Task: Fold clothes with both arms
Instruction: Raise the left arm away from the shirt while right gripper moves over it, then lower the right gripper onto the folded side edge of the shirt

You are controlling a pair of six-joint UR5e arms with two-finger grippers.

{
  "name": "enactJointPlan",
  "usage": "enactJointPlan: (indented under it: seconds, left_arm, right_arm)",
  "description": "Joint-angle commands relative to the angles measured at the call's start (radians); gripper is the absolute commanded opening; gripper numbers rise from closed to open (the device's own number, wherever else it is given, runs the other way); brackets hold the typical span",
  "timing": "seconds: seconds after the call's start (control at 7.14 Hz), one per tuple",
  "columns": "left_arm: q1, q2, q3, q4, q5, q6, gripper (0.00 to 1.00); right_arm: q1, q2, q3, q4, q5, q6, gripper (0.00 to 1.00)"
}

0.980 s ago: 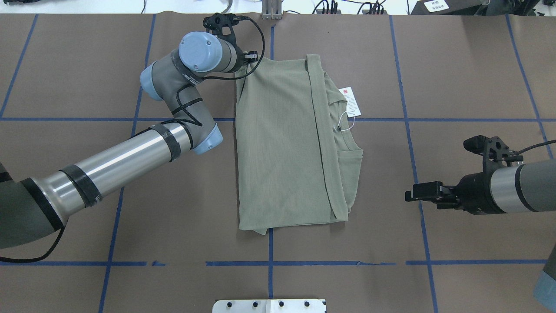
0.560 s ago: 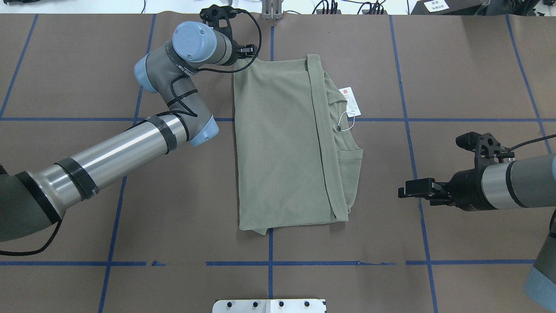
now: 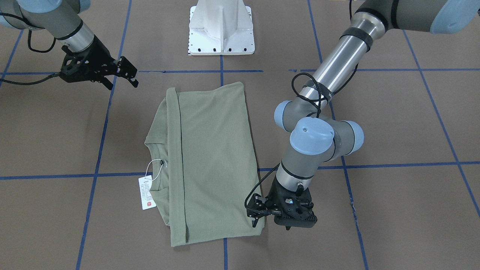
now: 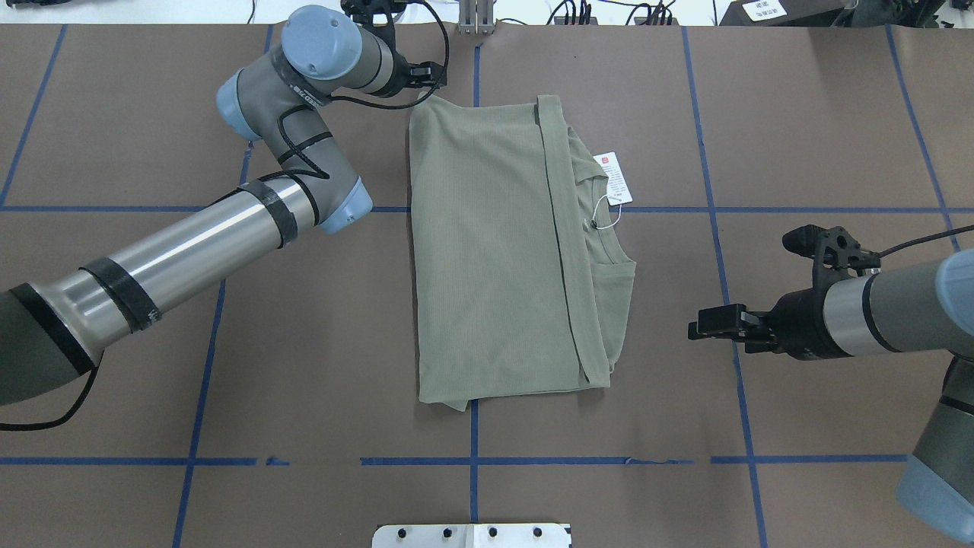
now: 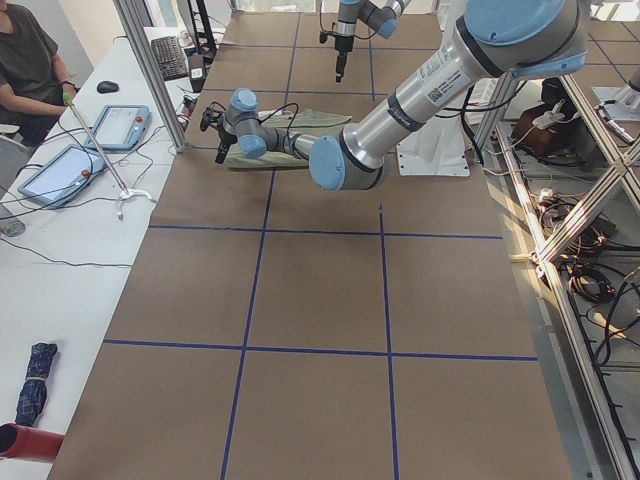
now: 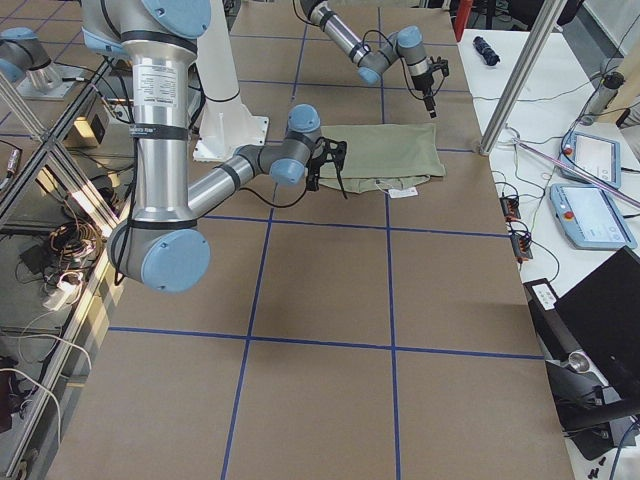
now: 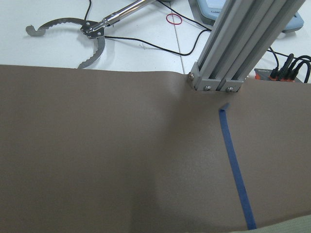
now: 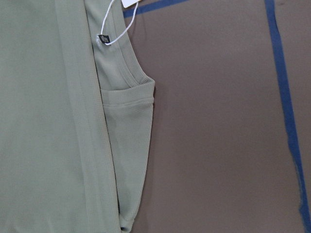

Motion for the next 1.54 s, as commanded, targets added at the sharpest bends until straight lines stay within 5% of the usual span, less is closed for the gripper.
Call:
enactJointPlan:
  seconds: [0.0, 0.28, 0.56, 0.98, 1.4]
  left_arm:
    - [-0.011, 0.186, -0.382, 0.220, -0.109, 0.046, 1.00]
    - [-0.014, 0.416, -0.793, 0.302, -0.150, 0.046, 1.00]
    - [-0.014, 0.492, -1.090, 0.508, -0.176, 0.046, 1.00]
    - [-0.005, 0.491, -1.125, 0.532, -0.176, 0.034, 1.00]
    - [-0.003, 0.497, -1.118, 0.532, -0.176, 0.034, 1.00]
  right_arm:
    - [0.006, 0.219, -0.091, -0.235, -0.042, -0.112, 1.00]
    - [0.039, 0.380, -0.266, -0.320, -0.064, -0.340, 1.00]
    - [0.047, 0.532, -0.476, -0.320, -0.064, -0.410, 1.00]
    - [0.032, 0.580, -0.538, -0.324, -0.050, -0.449, 1.00]
    - [-0.035, 0.541, -0.385, -0.483, 0.022, -0.447, 1.00]
